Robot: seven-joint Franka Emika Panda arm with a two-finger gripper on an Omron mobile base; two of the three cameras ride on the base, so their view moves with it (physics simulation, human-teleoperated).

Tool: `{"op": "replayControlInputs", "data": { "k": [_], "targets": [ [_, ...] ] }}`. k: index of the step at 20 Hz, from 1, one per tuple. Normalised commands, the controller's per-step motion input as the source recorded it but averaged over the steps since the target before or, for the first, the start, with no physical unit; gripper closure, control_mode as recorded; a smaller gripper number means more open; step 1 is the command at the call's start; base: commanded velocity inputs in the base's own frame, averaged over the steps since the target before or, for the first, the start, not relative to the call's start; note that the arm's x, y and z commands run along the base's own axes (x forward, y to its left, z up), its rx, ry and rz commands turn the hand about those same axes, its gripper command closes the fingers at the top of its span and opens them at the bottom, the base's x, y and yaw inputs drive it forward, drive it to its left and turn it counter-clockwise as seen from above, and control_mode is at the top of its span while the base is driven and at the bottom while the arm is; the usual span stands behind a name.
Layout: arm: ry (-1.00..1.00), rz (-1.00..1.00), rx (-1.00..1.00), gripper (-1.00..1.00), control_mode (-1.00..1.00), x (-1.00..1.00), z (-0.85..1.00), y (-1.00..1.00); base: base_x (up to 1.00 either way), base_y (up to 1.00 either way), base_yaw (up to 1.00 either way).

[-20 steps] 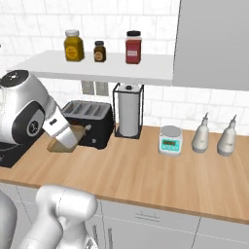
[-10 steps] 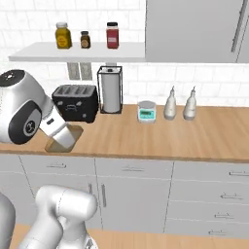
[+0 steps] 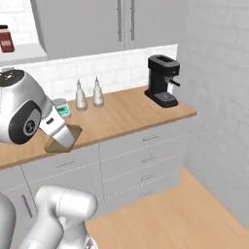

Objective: Start the toaster. Once the lever pops up, take the bread to the plate on the dining counter.

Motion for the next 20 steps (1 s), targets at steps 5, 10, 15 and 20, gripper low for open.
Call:
{"op": "replayControlInputs", "data": {
  "k": [5,10,15,20],
  "targets": [
    [0.0,0.0,0.0,1.0,1.0,0.0,0.0,0.0,0.0,-0.65,-0.75],
    [0.0,0.0,0.0,1.0,1.0,0.0,0.0,0.0,0.0,-0.71,-0.72],
    [0.0,0.0,0.0,1.0,1.0,0.0,0.0,0.0,0.0,-0.56,-0.7],
    [0.0,0.0,0.0,1.0,1.0,0.0,0.0,0.0,0.0,-0.49,-0.69]
  ]
}}
